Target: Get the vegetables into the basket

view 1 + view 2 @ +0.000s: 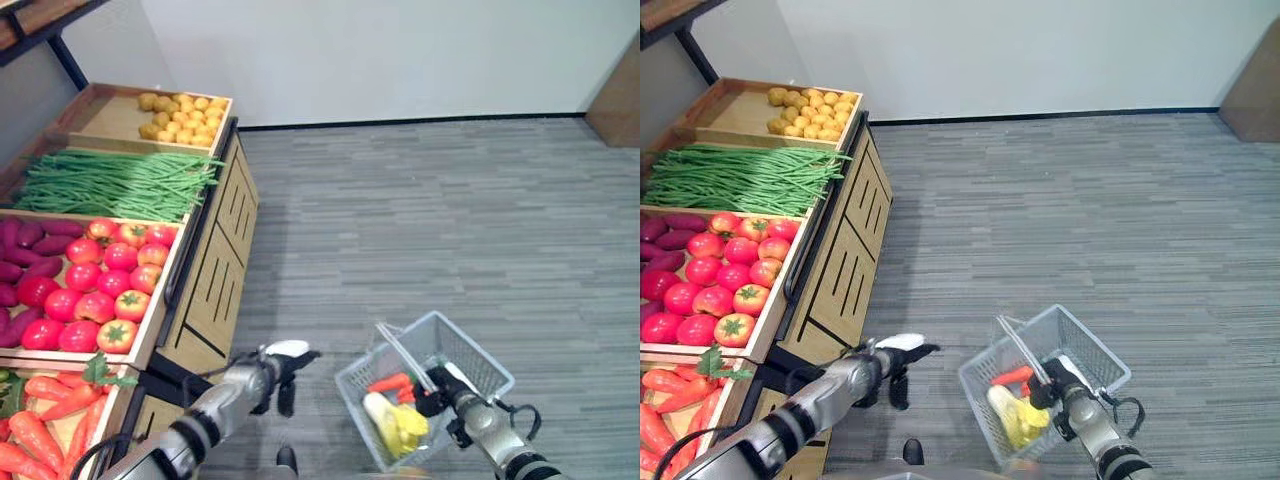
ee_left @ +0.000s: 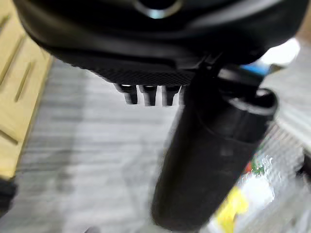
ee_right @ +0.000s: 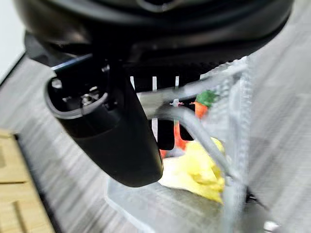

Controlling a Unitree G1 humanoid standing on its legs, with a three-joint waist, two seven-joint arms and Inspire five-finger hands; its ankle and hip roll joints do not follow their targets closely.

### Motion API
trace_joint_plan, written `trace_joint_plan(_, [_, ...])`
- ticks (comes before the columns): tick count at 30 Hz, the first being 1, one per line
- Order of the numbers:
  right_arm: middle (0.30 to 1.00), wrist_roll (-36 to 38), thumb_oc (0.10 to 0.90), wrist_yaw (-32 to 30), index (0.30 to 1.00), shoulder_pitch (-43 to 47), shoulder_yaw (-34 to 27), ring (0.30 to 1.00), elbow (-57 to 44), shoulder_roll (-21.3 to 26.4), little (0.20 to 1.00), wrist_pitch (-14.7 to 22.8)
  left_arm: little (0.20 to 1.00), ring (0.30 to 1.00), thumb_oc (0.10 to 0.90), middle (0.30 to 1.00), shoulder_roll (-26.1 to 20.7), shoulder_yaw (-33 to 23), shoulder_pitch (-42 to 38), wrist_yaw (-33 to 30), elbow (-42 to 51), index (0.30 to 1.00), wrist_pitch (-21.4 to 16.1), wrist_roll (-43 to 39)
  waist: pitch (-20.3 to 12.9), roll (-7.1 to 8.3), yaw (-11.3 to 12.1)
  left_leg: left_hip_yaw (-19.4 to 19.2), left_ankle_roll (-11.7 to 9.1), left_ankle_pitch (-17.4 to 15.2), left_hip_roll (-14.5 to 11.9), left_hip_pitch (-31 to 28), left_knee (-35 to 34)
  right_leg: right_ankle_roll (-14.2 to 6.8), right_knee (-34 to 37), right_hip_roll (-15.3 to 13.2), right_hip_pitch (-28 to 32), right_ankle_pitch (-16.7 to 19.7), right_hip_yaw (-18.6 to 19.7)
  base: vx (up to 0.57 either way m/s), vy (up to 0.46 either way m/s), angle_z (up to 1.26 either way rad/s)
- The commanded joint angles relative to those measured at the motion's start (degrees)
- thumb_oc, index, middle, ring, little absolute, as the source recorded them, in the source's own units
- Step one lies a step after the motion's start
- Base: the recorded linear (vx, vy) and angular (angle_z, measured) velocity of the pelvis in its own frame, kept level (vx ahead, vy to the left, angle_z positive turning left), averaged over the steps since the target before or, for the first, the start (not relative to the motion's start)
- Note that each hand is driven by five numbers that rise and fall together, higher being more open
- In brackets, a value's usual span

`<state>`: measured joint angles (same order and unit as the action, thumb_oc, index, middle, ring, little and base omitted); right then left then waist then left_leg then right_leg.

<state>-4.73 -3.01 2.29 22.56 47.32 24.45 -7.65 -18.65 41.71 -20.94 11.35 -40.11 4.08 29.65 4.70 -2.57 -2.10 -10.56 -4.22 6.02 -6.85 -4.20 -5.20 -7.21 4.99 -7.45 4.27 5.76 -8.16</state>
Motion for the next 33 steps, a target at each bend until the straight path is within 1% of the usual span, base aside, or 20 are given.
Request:
trace_joint_plan(1, [0.300, -2.33, 0.400, -2.10, 0.300, 4.01, -3.34, 0.300, -2.39, 2.13, 0.300, 3.39, 1.000, 1.000, 0.900, 1.000, -4.14, -3.81, -4.17, -3.84, -1.97, 1.000, -0.34, -4.97, -2.04, 1.25, 0.80, 1.69, -2.00, -1.94, -0.10, 0.93, 0.20, -2.54, -1.56, -0.87, 2.19, -5.21, -1.77, 0.02, 0.001, -0.09])
trace_joint_plan(5, [0.300, -3.71, 0.400, -1.60, 0.300, 2.41, -5.64, 0.300, 2.56, 3.99, 0.300, 2.75, 1.000, 1.000, 0.900, 1.000, -7.74, -8.84, 0.13, -4.81, -2.57, 1.000, 0.16, -9.36, -1.88, 1.24, 1.44, 1.92, -2.14, -1.74, -0.03, 0.97, 0.20, -2.44, -1.71, -0.81, 2.17, -5.32, -2.13, 0.01, -0.001, -0.02])
trace_joint_plan(9, [0.300, -5.41, 0.400, 0.17, 0.300, 0.40, -6.80, 0.300, 6.74, 5.22, 0.300, 2.18, 1.000, 1.000, 0.900, 1.000, -10.18, -11.80, 4.46, -3.52, -3.62, 1.000, 0.35, -10.27, -1.65, 1.19, 1.77, 2.16, -2.24, -1.51, -0.03, 1.09, 0.20, -2.38, -1.86, -0.77, 2.13, -5.48, -2.51, 0.00, 0.000, 0.00])
trace_joint_plan(10, [0.300, -5.33, 0.400, 0.26, 0.300, -0.07, -7.49, 0.300, 8.96, 5.21, 0.300, 2.10, 1.000, 1.000, 0.900, 1.000, -10.40, -13.27, 5.79, -4.03, -5.54, 1.000, 0.58, -10.72, -1.50, 1.18, 1.97, 2.28, -2.25, -1.41, 0.01, 1.05, 0.22, -2.27, -1.91, -0.69, 2.21, -5.61, -2.56, 0.01, -0.005, 0.04])
trace_joint_plan(13, [0.300, -5.09, 0.400, 0.38, 0.300, -0.50, -7.94, 0.300, 11.51, 4.99, 0.300, 2.25, 1.000, 1.000, 0.900, 1.000, -10.12, -14.22, 6.61, -4.75, -8.31, 1.000, 0.63, -10.37, -1.31, 1.16, 1.94, 2.38, -2.28, -1.31, -0.05, 1.12, 0.29, -2.16, -2.01, -0.61, 2.23, -5.79, -2.68, 0.00, -0.002, 0.08])
trace_joint_plan(14, [0.300, -5.22, 0.400, 0.50, 0.300, -0.88, -8.12, 0.300, 13.10, 4.46, 0.300, 2.08, 1.000, 1.000, 0.900, 1.000, -9.63, -14.93, 7.72, -5.08, -10.66, 1.000, 0.84, -10.01, -1.13, 1.11, 2.01, 2.43, -2.31, -1.22, -0.12, 1.16, 0.33, -2.09, -2.10, -0.57, 2.25, -5.89, -2.73, 0.00, -0.002, 0.10])
trace_joint_plan(15, [0.300, -5.22, 0.400, 0.48, 0.300, -0.87, -8.07, 0.300, 13.16, 4.46, 0.300, 2.11, 1.000, 1.000, 0.900, 1.000, -9.56, -14.94, 7.73, -5.16, -10.80, 1.000, 0.76, -9.98, -1.15, 1.09, 1.98, 2.44, -2.31, -1.22, -0.13, 1.16, 0.32, -2.09, -2.11, -0.56, 2.26, -5.91, -2.74, 0.00, -0.001, 0.05])
trace_joint_plan(16, [0.300, -4.60, 0.400, 0.43, 0.300, -1.22, -8.56, 0.300, 15.13, 3.79, 0.300, 2.05, 1.000, 1.000, 0.900, 1.000, -8.42, -16.00, 8.70, -5.63, -14.21, 1.000, 1.15, -10.00, -1.06, 1.07, 1.94, 2.55, -2.29, -1.18, -0.13, 1.19, 0.33, -2.02, -2.19, -0.55, 2.18, -5.97, -2.70, 0.00, 0.000, 0.00])
trace_joint_plan(18, [0.300, -4.47, 0.400, 0.58, 0.300, -1.45, -8.62, 0.300, 15.88, 3.45, 0.300, 2.06, 1.000, 1.000, 0.900, 1.000, -7.74, -16.53, 9.11, -5.95, -15.86, 1.000, 1.12, -9.94, -1.10, 1.03, 1.92, 2.53, -2.27, -1.19, -0.10, 1.20, 0.31, -2.00, -2.23, -0.53, 2.17, -6.02, -2.64, 0.00, 0.000, 0.00])
trace_joint_plan(19, [0.300, -4.38, 0.400, 0.43, 0.300, -1.69, -8.60, 0.300, 17.94, 2.64, 0.300, 2.04, 1.000, 1.000, 0.900, 1.000, -6.24, -18.01, 9.98, -7.21, -19.96, 1.000, 1.40, -10.24, -1.05, 1.05, 1.90, 2.48, -2.27, -1.16, -0.13, 1.18, 0.30, -1.86, -2.28, -0.46, 2.16, -6.09, -2.67, 0.00, 0.000, 0.00])
trace_joint_plan(23, [0.300, -3.35, 0.400, -0.39, 0.300, -2.10, -9.00, 0.300, 21.18, 0.73, 0.300, 2.42, 1.000, 1.000, 0.900, 1.000, -3.51, -20.88, 11.43, -11.44, -24.47, 1.000, 1.24, -11.52, -0.93, 1.23, 2.15, 2.57, -2.23, -1.15, -0.18, 1.09, 0.34, -1.66, -2.39, -0.34, 2.22, -6.33, -2.81, 0.00, -0.002, 0.01])
trace_joint_plan(25, [0.300, -3.08, 0.400, -0.91, 0.300, -2.57, -9.35, 0.300, 22.00, 0.10, 0.300, 2.66, 1.000, 1.000, 0.900, 1.000, -2.34, -23.40, 12.39, -13.48, -26.33, 1.000, 1.29, -14.14, -0.90, 1.34, 2.28, 2.64, -2.24, -1.08, -0.18, 1.08, 0.33, -1.58, -2.37, -0.35, 2.33, -6.36, -3.02, 0.00, 0.000, 0.00])
trace_joint_plan(26, [0.300, -2.00, 0.400, -1.87, 0.300, -2.76, -9.82, 0.300, 23.89, -1.35, 0.300, 2.92, 1.000, 1.000, 0.900, 1.000, 0.13, -26.35, 13.53, -15.21, -30.67, 1.000, 1.39, -17.76, -0.79, 1.61, 2.45, 2.88, -2.25, -0.96, -0.14, 1.13, 0.26, -1.43, -2.24, -0.31, 2.59, -6.45, -3.35, 0.00, 0.000, 0.00])
trace_joint_plan(33, [0.300, -2.17, 0.400, -1.94, 0.300, -3.44, -8.92, 0.300, 25.31, -2.83, 0.300, 3.07, 1.000, 1.000, 0.900, 1.000, 1.75, -28.51, 15.91, -15.92, -34.15, 1.000, 1.93, -19.16, -0.94, 1.91, 2.91, 3.06, -2.27, -0.94, -0.15, 1.09, 0.20, -1.32, -1.71, -0.24, 3.13, -6.48, -3.72, 0.00, -0.010, 0.08])
